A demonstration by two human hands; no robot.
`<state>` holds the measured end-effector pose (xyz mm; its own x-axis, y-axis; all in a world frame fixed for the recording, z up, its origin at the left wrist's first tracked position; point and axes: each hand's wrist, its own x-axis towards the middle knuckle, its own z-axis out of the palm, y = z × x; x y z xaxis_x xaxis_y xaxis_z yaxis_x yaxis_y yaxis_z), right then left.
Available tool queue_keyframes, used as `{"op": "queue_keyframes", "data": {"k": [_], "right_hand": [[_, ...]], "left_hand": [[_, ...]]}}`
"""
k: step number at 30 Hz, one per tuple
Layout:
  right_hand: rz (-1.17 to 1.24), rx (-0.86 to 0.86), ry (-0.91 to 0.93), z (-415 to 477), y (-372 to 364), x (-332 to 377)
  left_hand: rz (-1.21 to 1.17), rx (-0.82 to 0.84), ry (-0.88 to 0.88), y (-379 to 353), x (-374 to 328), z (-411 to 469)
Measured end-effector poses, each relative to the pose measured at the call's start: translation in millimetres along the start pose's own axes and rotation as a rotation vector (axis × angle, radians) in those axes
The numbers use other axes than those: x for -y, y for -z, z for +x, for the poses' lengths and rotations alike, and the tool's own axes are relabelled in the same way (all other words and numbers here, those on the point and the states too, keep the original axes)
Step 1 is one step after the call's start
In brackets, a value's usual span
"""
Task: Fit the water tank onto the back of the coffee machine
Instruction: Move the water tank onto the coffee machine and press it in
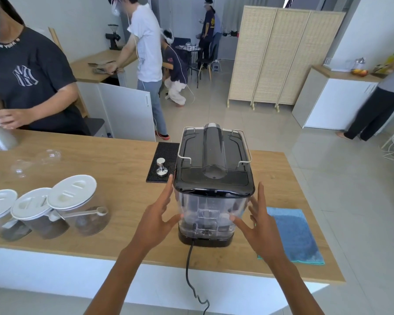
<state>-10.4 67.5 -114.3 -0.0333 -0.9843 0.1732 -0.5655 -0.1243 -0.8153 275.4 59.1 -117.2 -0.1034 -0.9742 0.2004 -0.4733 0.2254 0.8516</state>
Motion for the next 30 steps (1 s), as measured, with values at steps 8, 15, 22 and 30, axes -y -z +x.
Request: {"op": "queue_keyframes", "data": {"k": [8, 15, 22, 30], "right_hand": [[-0.392, 0.137, -0.140, -27, -27, -81], [-0.740, 0.266, -0.187, -40, -45, -127], [-0.750, 0.244, -0.169, -47, -47, -141], [-0.790, 0.224, -0.179, -52, -55, -146]], "left_hand": [[0.187, 0.152, 0.279, -19, 72, -35], [0.603, 0.365, 0.278, -41, 117, -41], [0.755, 0.371, 0.293, -51, 140, -48], [0.773, 0.294, 0.289, -58, 146, -53]]}}
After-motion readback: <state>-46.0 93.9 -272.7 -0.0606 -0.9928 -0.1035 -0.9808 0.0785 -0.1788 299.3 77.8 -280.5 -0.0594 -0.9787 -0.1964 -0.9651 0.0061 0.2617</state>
